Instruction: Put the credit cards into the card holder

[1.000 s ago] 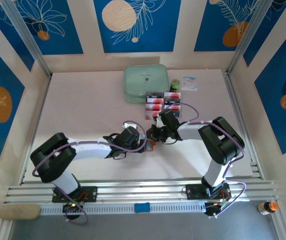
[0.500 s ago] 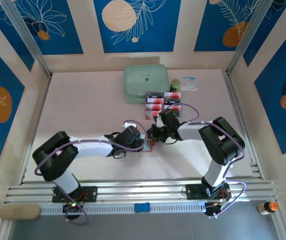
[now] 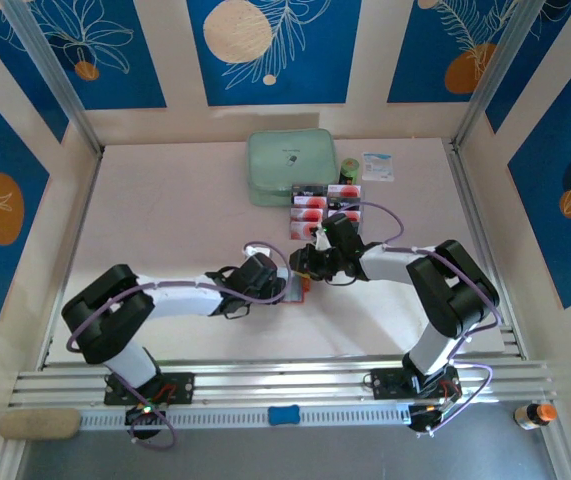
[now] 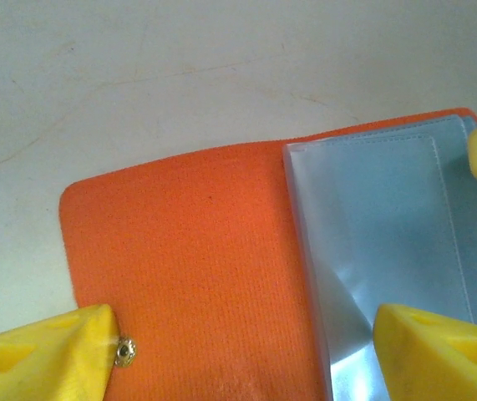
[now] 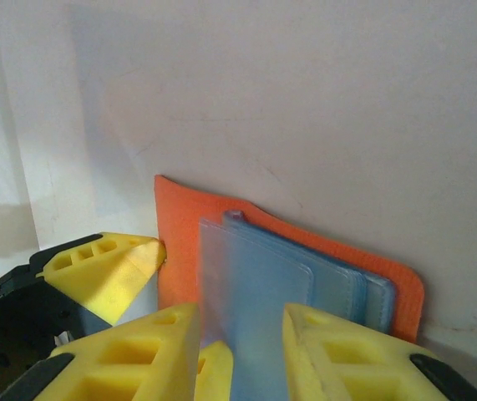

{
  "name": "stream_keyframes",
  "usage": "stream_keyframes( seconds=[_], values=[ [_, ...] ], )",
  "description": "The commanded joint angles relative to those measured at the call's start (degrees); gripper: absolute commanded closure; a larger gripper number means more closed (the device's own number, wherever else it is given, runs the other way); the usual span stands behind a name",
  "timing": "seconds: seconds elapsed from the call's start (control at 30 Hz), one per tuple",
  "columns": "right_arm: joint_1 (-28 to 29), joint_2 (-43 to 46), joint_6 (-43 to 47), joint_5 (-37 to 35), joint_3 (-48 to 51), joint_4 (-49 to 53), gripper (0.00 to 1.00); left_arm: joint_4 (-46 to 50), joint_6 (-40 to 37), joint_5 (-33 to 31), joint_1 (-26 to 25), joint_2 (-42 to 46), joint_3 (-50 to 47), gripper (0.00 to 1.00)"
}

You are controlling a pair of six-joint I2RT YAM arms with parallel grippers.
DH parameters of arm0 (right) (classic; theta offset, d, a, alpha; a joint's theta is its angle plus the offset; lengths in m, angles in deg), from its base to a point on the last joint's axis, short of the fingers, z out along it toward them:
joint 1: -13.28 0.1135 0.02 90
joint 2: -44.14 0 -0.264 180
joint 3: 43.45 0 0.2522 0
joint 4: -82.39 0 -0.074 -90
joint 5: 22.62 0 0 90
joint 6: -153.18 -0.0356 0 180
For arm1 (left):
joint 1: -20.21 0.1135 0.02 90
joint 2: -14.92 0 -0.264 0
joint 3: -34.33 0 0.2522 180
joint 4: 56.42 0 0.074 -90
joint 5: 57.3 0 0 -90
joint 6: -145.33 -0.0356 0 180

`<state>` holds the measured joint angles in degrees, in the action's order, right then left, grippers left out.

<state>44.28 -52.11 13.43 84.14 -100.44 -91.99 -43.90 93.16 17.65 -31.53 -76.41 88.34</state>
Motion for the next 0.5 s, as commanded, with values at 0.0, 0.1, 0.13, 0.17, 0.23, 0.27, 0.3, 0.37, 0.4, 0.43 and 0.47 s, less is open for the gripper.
stream_keyframes(
  seconds=[0.0,0.1,0.13,0.17,0.23,0.27,0.3,0.37,0.4,0.43,0.47],
  values=[
    [0.1,-1.6,-0.5,0.7,1.2,0.0,0.68,0.9,1.0,1.4,0.5,0.8,-2.0,0.21],
    [0.2,-2.1,-0.7,0.4,1.5,-0.4,0.63,0.8,1.1,1.1,0.4,1.6,-2.5,0.21],
    [0.2,-2.2,-0.7,0.3,1.6,-0.3,0.6,0.7,1.1,1.0,0.5,1.9,-2.7,0.21],
    [0.2,-2.3,-0.7,0.4,1.6,-0.3,0.58,0.6,1.2,0.9,0.5,2.0,-2.8,0.21],
    [0.3,-2.6,-0.7,0.2,1.6,-0.3,0.54,0.3,1.3,0.9,0.5,2.2,-3.1,0.21],
    [0.3,-2.6,-0.7,0.2,1.5,-0.3,0.54,0.3,1.4,0.9,0.5,2.2,-3.2,0.21],
    [0.3,-2.8,-0.8,0.2,1.5,-0.3,0.54,0.2,1.4,0.9,0.5,2.3,-3.3,0.21],
    [0.4,-2.9,-0.9,0.3,1.4,-0.3,0.54,0.1,1.5,0.8,0.5,2.1,-3.4,0.21],
    [0.4,-3.0,-0.9,0.2,1.3,-0.2,0.53,0.1,1.5,0.8,0.5,2.1,-3.4,0.21],
    [0.5,-3.1,-1.0,0.2,1.3,-0.1,0.53,0.0,1.5,0.7,0.5,2.1,-3.4,0.21],
    [0.5,-3.1,-1.1,0.1,1.3,-0.1,0.53,0.0,1.5,0.6,0.5,2.1,-3.4,0.22]
  ],
)
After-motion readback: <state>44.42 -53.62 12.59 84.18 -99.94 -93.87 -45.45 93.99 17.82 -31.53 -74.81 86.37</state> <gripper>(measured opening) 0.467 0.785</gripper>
